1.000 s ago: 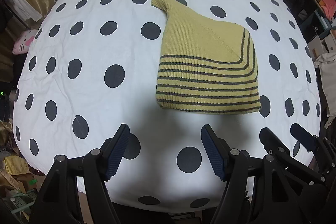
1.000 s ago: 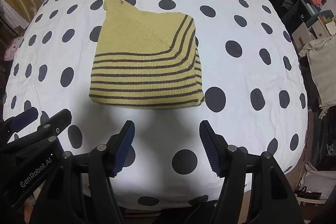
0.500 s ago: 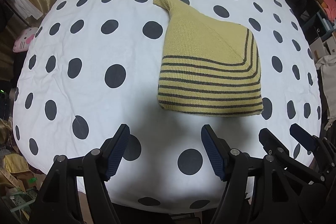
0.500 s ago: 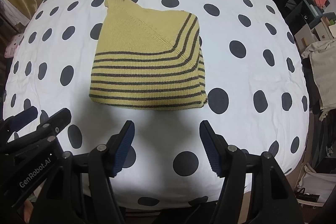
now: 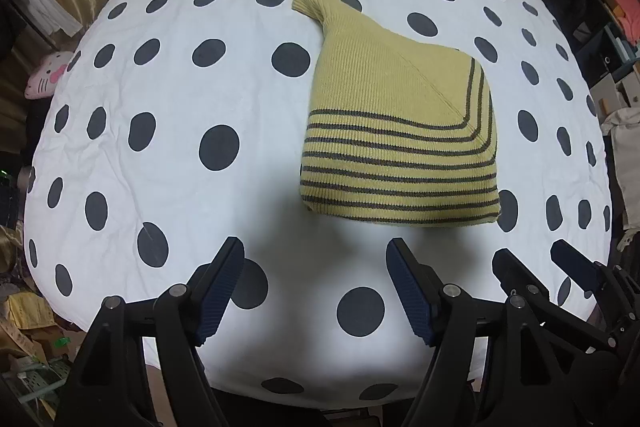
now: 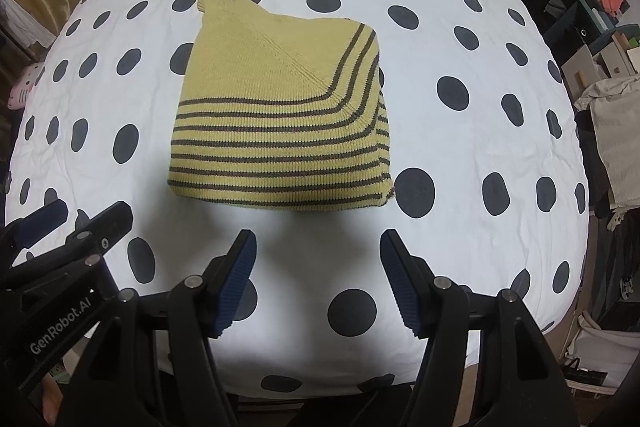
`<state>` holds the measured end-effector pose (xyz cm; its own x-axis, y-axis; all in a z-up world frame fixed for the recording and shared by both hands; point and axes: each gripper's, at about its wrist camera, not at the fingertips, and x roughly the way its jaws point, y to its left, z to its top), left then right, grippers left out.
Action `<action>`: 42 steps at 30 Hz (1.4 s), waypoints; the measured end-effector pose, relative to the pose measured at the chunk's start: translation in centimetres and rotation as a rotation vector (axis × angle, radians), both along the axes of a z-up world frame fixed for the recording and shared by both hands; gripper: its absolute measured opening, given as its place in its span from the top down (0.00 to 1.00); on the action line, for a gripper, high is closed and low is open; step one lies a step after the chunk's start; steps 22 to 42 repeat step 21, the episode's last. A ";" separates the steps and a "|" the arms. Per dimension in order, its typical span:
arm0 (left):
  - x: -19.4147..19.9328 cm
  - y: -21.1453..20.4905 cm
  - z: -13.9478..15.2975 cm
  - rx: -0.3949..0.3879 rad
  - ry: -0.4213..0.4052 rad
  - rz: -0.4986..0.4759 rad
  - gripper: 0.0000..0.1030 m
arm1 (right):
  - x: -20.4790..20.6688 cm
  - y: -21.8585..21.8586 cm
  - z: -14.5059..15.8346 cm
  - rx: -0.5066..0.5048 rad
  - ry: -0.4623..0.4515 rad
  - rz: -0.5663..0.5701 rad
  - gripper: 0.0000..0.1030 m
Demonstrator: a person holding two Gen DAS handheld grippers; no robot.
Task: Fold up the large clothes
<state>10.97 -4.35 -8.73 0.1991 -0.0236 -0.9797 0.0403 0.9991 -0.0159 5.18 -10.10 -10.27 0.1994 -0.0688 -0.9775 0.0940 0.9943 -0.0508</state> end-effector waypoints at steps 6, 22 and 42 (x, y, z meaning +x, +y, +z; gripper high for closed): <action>-0.2 0.1 0.0 -0.010 0.005 0.002 0.28 | -0.2 -0.1 -0.1 -0.003 0.002 -0.002 0.37; -0.5 0.2 0.5 -0.018 -0.022 0.004 0.23 | -0.5 0.0 0.4 -0.018 -0.004 0.001 0.37; -0.5 0.2 0.5 -0.018 -0.022 0.004 0.23 | -0.5 0.0 0.4 -0.018 -0.004 0.001 0.37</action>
